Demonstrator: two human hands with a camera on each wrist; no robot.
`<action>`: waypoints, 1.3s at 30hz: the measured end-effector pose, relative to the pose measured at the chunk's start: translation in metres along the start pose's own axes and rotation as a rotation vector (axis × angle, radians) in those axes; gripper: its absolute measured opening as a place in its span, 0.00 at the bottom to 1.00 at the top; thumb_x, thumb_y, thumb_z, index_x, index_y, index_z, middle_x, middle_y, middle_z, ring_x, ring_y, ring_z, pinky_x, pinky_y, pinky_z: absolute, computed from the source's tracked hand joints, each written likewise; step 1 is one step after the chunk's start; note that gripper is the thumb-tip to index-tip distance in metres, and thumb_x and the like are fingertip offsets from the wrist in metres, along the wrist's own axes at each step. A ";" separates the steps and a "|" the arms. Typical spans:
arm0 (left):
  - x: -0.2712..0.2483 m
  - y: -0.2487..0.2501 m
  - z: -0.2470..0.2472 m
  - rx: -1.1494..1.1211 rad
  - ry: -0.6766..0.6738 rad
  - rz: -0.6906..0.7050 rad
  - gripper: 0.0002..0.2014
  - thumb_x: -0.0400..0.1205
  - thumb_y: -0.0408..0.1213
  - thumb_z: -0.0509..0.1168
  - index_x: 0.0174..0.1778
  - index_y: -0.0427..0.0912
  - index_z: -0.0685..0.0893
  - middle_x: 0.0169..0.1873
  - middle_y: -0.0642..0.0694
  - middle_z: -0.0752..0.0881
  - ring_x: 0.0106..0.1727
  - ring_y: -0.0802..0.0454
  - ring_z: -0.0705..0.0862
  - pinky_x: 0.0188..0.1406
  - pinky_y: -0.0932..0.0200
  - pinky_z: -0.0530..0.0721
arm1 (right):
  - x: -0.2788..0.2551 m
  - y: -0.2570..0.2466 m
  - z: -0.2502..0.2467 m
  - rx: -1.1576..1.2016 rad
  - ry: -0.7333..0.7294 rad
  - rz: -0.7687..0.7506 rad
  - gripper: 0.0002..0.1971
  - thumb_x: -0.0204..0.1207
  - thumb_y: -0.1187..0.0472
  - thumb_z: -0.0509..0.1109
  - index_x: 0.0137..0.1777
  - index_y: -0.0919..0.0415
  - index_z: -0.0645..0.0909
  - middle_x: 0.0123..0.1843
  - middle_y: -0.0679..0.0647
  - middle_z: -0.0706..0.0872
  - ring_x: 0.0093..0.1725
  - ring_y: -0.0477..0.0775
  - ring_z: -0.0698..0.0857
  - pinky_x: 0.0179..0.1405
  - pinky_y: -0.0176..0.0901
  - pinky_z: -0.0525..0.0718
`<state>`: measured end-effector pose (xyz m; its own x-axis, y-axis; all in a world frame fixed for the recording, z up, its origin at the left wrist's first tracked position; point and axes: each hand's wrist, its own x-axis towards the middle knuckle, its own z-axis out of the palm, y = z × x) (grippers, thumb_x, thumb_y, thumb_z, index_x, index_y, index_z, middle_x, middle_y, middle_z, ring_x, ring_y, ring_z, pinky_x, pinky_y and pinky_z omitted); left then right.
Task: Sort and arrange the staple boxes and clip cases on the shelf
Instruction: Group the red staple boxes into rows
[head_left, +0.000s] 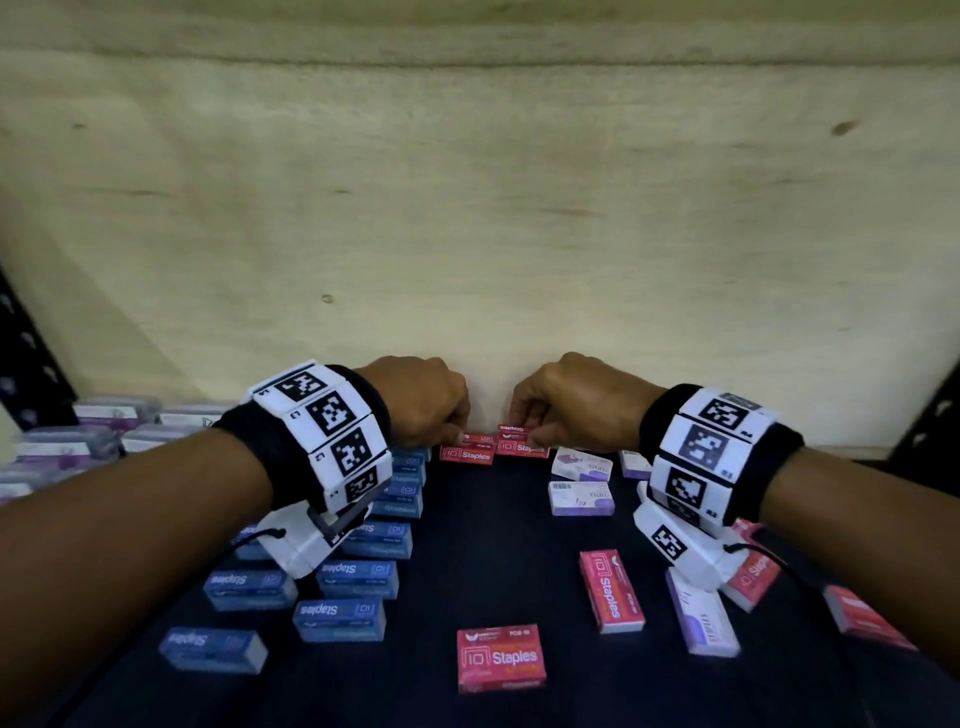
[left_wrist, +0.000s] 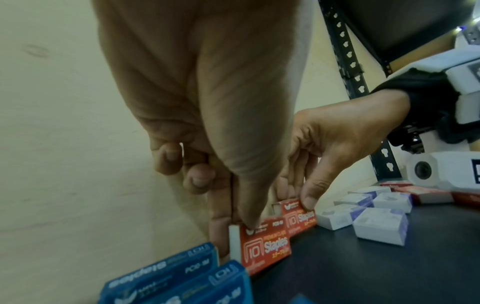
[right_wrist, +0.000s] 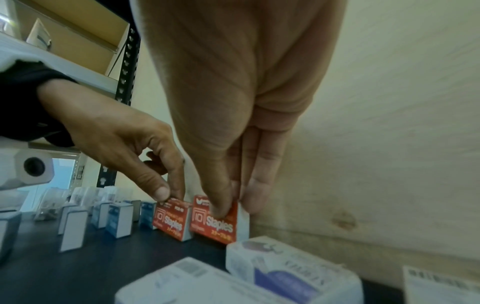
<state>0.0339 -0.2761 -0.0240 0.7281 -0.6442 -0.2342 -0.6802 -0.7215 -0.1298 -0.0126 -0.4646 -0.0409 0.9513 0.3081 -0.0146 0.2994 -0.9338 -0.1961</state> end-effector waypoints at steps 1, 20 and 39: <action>0.000 0.001 0.001 0.011 -0.004 -0.003 0.11 0.85 0.49 0.63 0.59 0.52 0.86 0.53 0.51 0.87 0.51 0.51 0.83 0.50 0.53 0.83 | 0.000 0.001 0.002 -0.004 -0.010 0.002 0.11 0.75 0.62 0.79 0.56 0.53 0.88 0.47 0.47 0.91 0.47 0.45 0.89 0.52 0.41 0.86; 0.014 0.018 0.003 0.026 0.016 0.062 0.12 0.86 0.49 0.61 0.60 0.52 0.85 0.52 0.51 0.86 0.52 0.50 0.83 0.46 0.56 0.79 | -0.022 0.019 -0.002 -0.098 -0.038 0.073 0.10 0.76 0.62 0.77 0.56 0.52 0.87 0.47 0.45 0.90 0.45 0.45 0.87 0.43 0.34 0.79; 0.009 0.077 -0.002 0.114 0.080 0.183 0.25 0.77 0.65 0.64 0.58 0.50 0.84 0.41 0.51 0.77 0.44 0.47 0.80 0.37 0.55 0.75 | -0.057 0.033 -0.019 -0.324 -0.314 0.157 0.28 0.72 0.43 0.78 0.71 0.46 0.77 0.45 0.42 0.80 0.44 0.48 0.80 0.37 0.41 0.73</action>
<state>-0.0119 -0.3381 -0.0339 0.5934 -0.7828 -0.1874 -0.8032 -0.5608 -0.2009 -0.0557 -0.5169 -0.0284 0.9335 0.1518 -0.3248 0.2087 -0.9668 0.1477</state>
